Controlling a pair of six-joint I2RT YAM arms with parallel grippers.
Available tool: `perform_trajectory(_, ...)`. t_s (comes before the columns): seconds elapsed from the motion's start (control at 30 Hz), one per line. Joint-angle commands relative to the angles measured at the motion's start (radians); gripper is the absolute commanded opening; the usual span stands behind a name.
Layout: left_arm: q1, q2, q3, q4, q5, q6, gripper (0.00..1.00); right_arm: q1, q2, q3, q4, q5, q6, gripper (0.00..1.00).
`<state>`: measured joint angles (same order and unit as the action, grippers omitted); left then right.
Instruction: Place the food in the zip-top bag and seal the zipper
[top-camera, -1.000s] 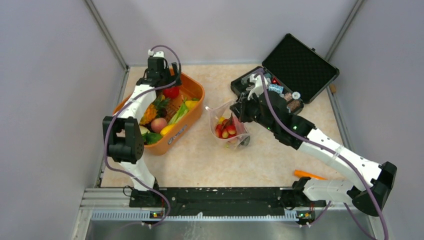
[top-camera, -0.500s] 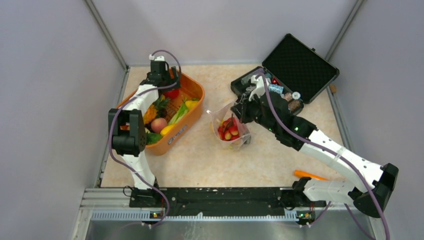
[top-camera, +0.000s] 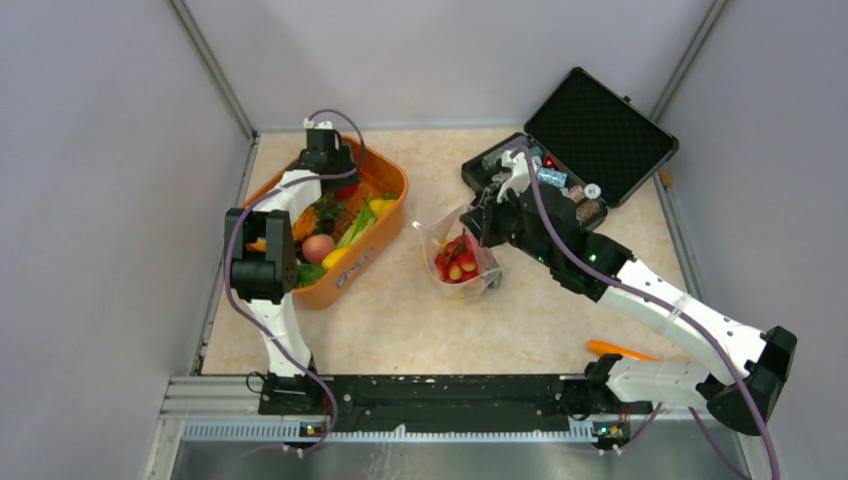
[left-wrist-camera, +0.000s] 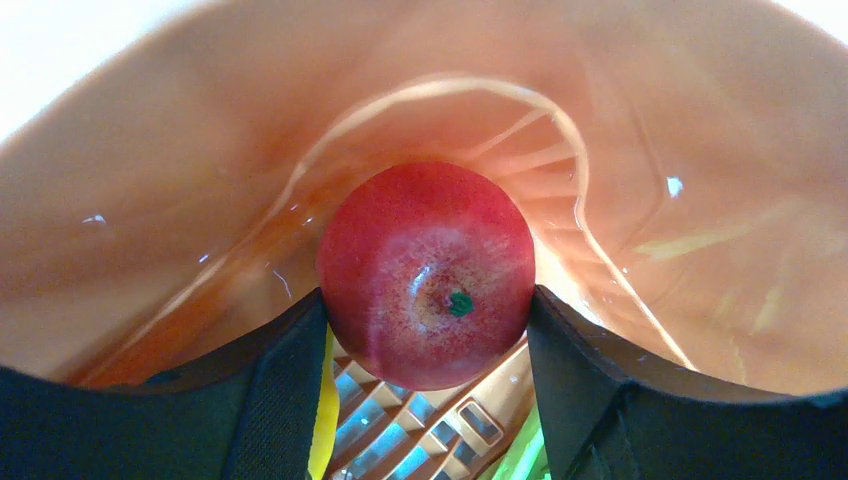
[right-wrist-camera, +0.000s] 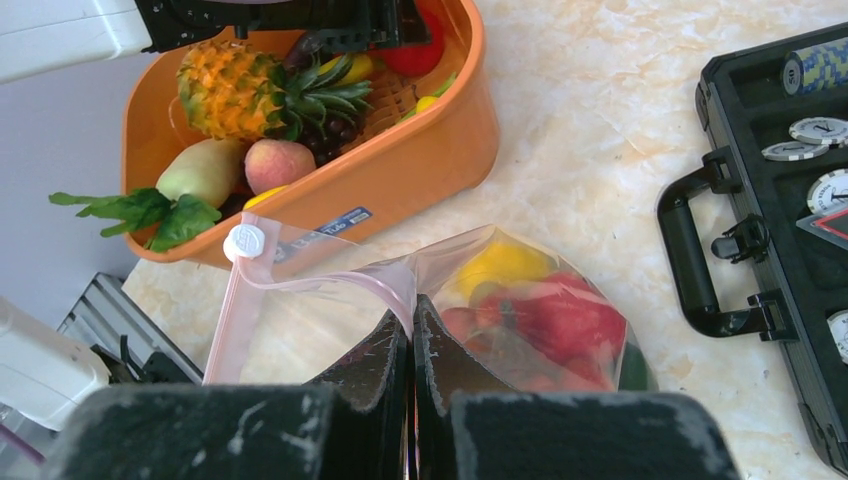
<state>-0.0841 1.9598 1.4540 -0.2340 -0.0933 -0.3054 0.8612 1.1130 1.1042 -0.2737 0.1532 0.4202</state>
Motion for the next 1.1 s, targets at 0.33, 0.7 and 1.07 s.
perform_trajectory(0.33,0.004,-0.229,-0.144,0.071,0.046,0.012,0.25,-0.003,-0.037,-0.012,0.070,-0.015,0.028,0.00)
perform_trajectory(0.7,0.004,-0.433,-0.245,0.056,0.159,0.026,0.07,-0.003,-0.030,-0.026,0.089,-0.023,0.040,0.00)
perform_trajectory(1.07,0.004,-0.656,-0.332,0.011,0.336,-0.040,0.09,-0.003,-0.019,-0.033,0.092,-0.010,0.040,0.00)
